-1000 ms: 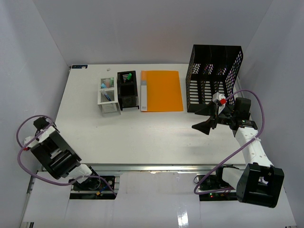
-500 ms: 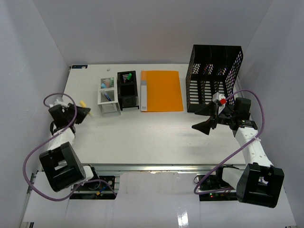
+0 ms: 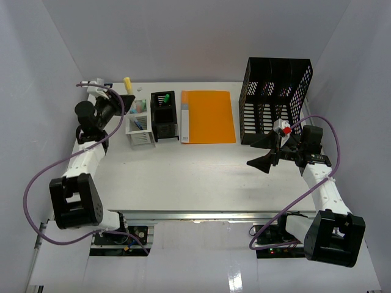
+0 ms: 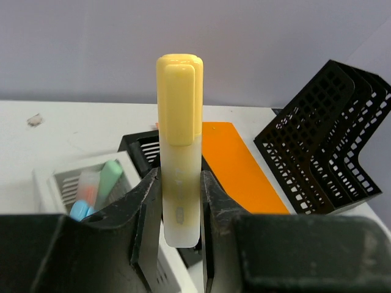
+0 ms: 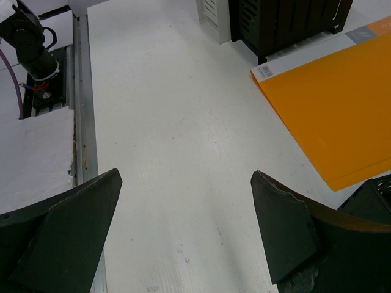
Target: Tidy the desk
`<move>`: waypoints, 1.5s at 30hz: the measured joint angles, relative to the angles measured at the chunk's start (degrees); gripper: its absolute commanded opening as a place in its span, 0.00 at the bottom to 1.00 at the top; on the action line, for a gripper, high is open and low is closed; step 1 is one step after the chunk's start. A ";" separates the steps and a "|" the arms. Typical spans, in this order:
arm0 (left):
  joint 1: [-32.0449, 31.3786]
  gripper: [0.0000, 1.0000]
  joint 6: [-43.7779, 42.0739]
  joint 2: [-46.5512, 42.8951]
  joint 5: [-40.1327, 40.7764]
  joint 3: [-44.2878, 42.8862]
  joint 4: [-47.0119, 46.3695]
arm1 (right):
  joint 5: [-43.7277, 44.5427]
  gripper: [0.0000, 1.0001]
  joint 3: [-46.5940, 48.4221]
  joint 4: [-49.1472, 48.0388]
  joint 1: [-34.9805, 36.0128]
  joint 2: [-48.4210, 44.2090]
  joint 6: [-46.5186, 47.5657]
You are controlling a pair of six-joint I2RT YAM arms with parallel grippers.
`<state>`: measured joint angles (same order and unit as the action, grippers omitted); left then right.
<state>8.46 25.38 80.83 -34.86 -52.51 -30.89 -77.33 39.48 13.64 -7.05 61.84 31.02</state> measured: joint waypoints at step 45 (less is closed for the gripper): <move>-4.47 0.55 -18.75 24.29 11.99 -5.10 -10.65 | 0.01 0.93 0.00 0.38 0.00 0.02 1.12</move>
<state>3.99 6.64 105.12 -22.87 -57.61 -41.54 -77.32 39.48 14.02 -7.05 61.87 32.14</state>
